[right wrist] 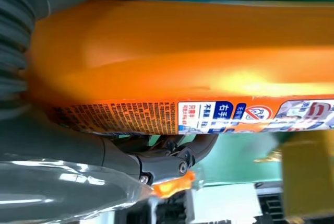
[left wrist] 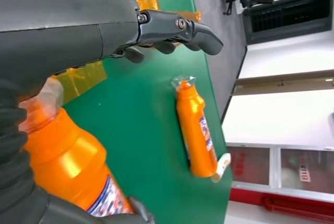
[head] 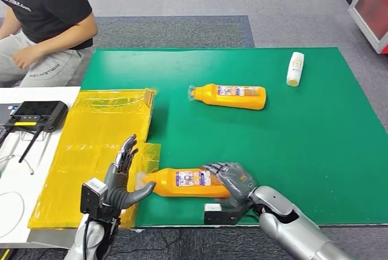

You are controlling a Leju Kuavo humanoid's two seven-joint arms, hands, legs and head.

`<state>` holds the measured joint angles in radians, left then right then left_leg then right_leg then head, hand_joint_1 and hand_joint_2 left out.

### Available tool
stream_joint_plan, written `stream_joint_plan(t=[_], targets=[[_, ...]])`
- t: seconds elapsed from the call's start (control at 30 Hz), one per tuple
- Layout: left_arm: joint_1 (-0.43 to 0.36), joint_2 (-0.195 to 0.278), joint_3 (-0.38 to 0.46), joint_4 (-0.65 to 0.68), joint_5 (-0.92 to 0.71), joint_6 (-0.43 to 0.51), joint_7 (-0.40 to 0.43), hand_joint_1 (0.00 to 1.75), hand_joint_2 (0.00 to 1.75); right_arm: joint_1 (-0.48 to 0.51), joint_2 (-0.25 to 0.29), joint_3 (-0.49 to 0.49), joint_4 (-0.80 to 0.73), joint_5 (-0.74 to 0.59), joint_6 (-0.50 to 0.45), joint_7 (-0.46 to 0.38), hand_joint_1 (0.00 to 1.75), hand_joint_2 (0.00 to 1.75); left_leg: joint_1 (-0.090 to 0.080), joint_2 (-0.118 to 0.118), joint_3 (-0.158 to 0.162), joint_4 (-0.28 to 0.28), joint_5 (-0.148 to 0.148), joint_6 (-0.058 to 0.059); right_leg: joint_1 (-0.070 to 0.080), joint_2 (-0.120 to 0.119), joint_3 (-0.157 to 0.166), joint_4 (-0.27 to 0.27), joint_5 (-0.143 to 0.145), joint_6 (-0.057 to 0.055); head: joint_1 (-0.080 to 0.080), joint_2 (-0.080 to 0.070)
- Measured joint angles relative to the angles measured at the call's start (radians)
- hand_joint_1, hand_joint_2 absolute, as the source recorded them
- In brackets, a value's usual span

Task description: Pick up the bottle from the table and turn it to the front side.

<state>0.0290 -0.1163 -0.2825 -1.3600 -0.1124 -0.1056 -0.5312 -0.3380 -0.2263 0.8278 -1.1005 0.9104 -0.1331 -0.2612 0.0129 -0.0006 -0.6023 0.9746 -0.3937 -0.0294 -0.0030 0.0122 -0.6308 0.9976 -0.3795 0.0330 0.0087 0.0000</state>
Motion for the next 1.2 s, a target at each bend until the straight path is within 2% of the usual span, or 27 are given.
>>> stream_joint_plan(t=[0.2,0.37,0.63,0.77,0.87,0.97,1.1,1.2], targets=[[-0.003,-0.015,0.014,-0.035,0.047,0.003,-0.030,0.00,1.75,0.122,0.067,-0.107,-0.052,-0.087,-0.054,-0.067,1.75,1.75,0.000,-0.001,-0.004,0.000,0.000,0.000,0.000,-0.001,-0.002,0.000,0.000,0.000,0.000,0.000],[0.010,-0.030,0.004,-0.072,0.031,0.026,-0.084,0.00,1.75,0.173,0.122,-0.190,-0.089,-0.159,-0.069,-0.101,1.75,1.75,0.000,-0.001,-0.004,0.000,0.000,0.000,0.000,-0.001,-0.004,0.000,-0.001,0.001,0.000,0.000],[0.051,-0.031,-0.063,-0.164,-0.056,0.139,-0.160,0.00,1.75,0.221,0.173,-0.290,-0.123,-0.198,-0.070,-0.104,1.75,1.75,0.000,-0.001,-0.005,0.000,-0.001,0.000,0.000,-0.001,-0.004,0.000,-0.001,0.001,0.000,0.000],[0.061,-0.014,-0.098,-0.248,-0.059,0.220,-0.161,0.00,1.75,0.235,0.189,-0.321,-0.124,-0.197,-0.070,-0.103,1.75,1.75,0.000,-0.001,-0.005,0.000,0.000,0.000,0.000,-0.001,-0.005,0.000,-0.001,0.000,0.000,0.000],[0.064,-0.004,-0.109,-0.289,-0.036,0.238,-0.161,0.00,1.75,0.245,0.198,-0.333,-0.129,-0.194,-0.075,-0.111,1.75,1.75,0.000,-0.001,-0.005,0.000,0.000,0.000,0.000,-0.001,-0.005,0.000,-0.001,0.000,0.000,0.000],[0.066,-0.003,-0.110,-0.308,-0.020,0.267,-0.161,0.00,1.75,0.261,0.207,-0.336,-0.151,-0.188,-0.098,-0.134,1.75,1.75,0.000,-0.001,-0.005,0.000,0.000,0.000,0.000,-0.001,-0.005,0.000,-0.001,0.000,0.000,0.000],[0.067,-0.004,-0.106,-0.348,0.014,0.354,-0.161,0.00,1.75,0.288,0.216,-0.336,-0.197,-0.189,-0.127,-0.154,1.75,1.75,0.000,-0.001,-0.006,0.000,-0.001,0.000,0.000,-0.001,-0.005,0.000,-0.001,0.000,0.000,0.000],[0.071,-0.018,-0.082,-0.370,0.079,0.363,-0.161,0.00,1.75,0.307,0.219,-0.336,-0.234,-0.191,-0.142,-0.154,1.75,1.75,0.000,-0.001,-0.006,0.000,-0.001,0.000,0.000,-0.001,-0.005,0.000,-0.002,0.000,0.000,0.000]])
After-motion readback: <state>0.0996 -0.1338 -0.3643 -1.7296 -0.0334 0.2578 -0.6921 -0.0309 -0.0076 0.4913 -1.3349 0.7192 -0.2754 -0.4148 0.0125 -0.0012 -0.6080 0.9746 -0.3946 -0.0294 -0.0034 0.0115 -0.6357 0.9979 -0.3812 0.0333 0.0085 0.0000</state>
